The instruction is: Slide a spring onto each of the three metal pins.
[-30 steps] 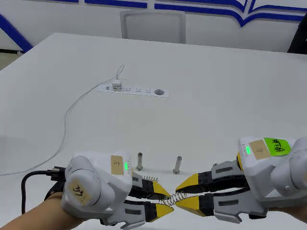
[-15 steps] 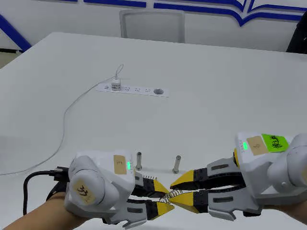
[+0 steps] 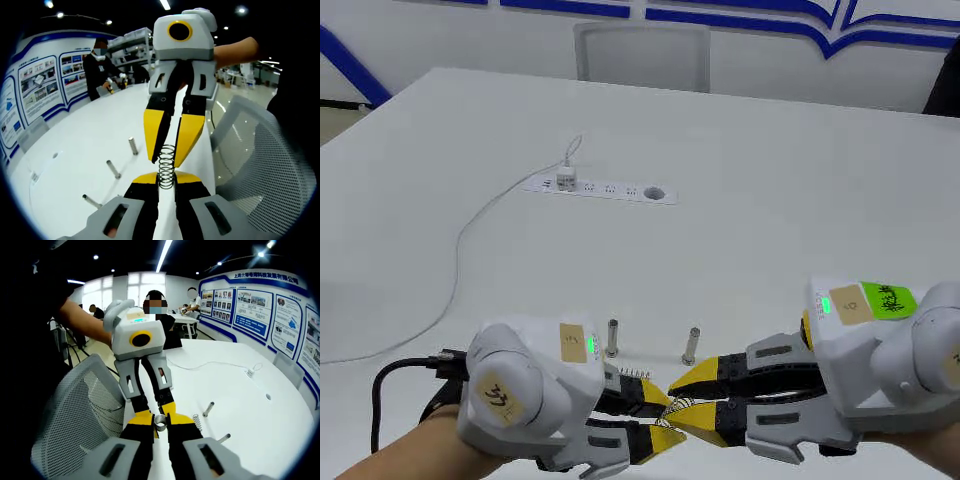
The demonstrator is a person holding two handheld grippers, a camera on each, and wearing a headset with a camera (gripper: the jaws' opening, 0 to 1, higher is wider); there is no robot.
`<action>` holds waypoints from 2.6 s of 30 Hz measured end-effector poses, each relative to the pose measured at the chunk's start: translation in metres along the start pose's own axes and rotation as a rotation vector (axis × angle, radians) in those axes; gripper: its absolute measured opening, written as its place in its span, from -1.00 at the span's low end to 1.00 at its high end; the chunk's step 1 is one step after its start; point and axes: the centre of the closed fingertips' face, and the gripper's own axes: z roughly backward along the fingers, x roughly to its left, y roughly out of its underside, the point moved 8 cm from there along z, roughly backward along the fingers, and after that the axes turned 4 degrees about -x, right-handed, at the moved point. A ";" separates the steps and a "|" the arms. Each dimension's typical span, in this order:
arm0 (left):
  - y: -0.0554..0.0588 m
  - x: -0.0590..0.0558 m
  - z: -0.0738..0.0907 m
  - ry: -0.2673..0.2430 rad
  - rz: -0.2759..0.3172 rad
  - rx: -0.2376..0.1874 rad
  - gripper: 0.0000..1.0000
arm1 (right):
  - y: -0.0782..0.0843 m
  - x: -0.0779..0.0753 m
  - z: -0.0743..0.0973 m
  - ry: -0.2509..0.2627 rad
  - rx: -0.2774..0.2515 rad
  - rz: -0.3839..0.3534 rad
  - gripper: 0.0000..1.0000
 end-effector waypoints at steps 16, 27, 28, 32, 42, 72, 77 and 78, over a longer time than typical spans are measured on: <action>0.003 0.006 0.006 -0.039 0.029 -0.009 -0.56 | -0.003 -0.006 0.004 0.041 0.000 -0.001 -0.80; 0.006 0.016 0.012 -0.109 0.035 -0.012 -0.17 | -0.003 -0.015 0.009 0.077 0.009 0.004 -0.79; 0.008 0.017 0.014 -0.124 0.034 -0.012 -0.12 | -0.002 -0.016 0.009 0.082 0.010 0.002 -0.79; 0.010 0.021 0.017 -0.159 0.035 -0.012 0.11 | -0.001 -0.018 0.008 0.092 0.017 0.000 -0.79; 0.019 0.027 0.026 -0.218 0.062 -0.015 0.57 | 0.003 -0.031 0.008 0.124 0.041 -0.011 -0.79; 0.047 0.038 0.052 -0.351 0.198 -0.015 1.00 | 0.016 -0.071 0.013 0.262 0.102 -0.062 -0.79; 0.050 0.040 0.053 -0.363 0.213 -0.026 1.00 | 0.016 -0.082 0.015 0.285 0.114 -0.061 -0.79; 0.050 0.040 0.053 -0.363 0.218 -0.029 1.00 | 0.017 -0.085 0.015 0.291 0.116 -0.064 -0.79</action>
